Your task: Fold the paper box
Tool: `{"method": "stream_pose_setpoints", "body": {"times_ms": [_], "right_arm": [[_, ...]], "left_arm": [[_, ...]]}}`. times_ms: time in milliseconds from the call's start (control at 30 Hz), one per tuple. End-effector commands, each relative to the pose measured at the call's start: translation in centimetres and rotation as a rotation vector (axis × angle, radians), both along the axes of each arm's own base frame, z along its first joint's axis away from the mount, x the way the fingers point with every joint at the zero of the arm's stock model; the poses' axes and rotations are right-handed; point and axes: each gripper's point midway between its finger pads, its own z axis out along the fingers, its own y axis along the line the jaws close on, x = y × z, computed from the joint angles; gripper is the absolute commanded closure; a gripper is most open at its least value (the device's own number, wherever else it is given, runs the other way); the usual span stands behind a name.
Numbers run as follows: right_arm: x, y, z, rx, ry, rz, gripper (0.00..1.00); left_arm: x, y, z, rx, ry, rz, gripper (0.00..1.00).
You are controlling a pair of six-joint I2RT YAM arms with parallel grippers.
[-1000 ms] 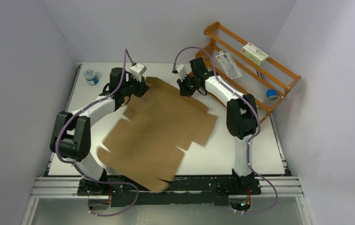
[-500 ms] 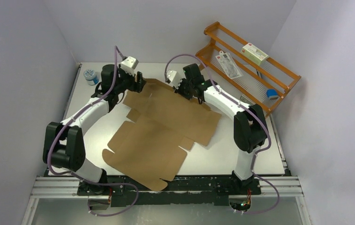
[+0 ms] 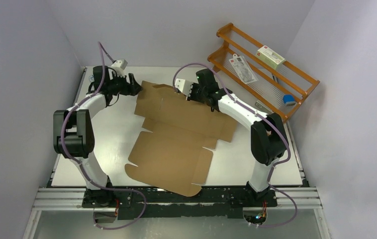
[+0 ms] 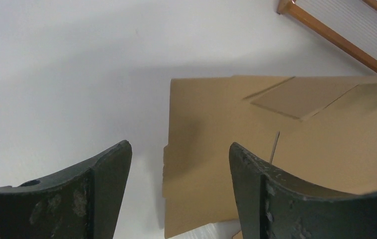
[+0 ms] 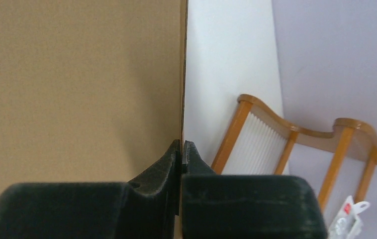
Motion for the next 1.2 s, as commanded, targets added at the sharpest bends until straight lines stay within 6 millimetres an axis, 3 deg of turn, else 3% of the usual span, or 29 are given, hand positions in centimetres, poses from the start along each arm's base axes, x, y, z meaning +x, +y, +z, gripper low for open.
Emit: {"method": "stream_pose_setpoints", "body": {"times_ms": [0, 233, 533, 733, 933, 1167], "right_arm": [[1.1, 0.5, 2.9, -0.01, -0.116, 0.058, 1.0], [1.8, 0.6, 2.3, -0.051, -0.124, 0.08, 1.0], [0.8, 2.0, 2.2, -0.036, -0.139, 0.153, 1.0], [0.5, 2.4, 2.1, -0.036, -0.142, 0.167, 1.0], [0.7, 2.1, 2.3, -0.066, -0.163, 0.146, 1.0], [1.1, 0.8, 2.9, -0.113, -0.233, 0.103, 1.0]], "left_arm": [[-0.5, -1.0, -0.2, -0.116, 0.057, -0.126, 0.24], [-0.1, 0.8, -2.7, -0.12, 0.129, -0.124, 0.25], [-0.6, -0.7, -4.4, -0.219, 0.18, -0.24, 0.36], [-1.5, -3.0, -4.5, -0.219, 0.187, -0.325, 0.51], [-2.3, -3.1, -2.9, -0.184, 0.173, -0.294, 0.83], [-3.7, -3.0, -1.0, -0.133, 0.149, -0.22, 0.95]]}}
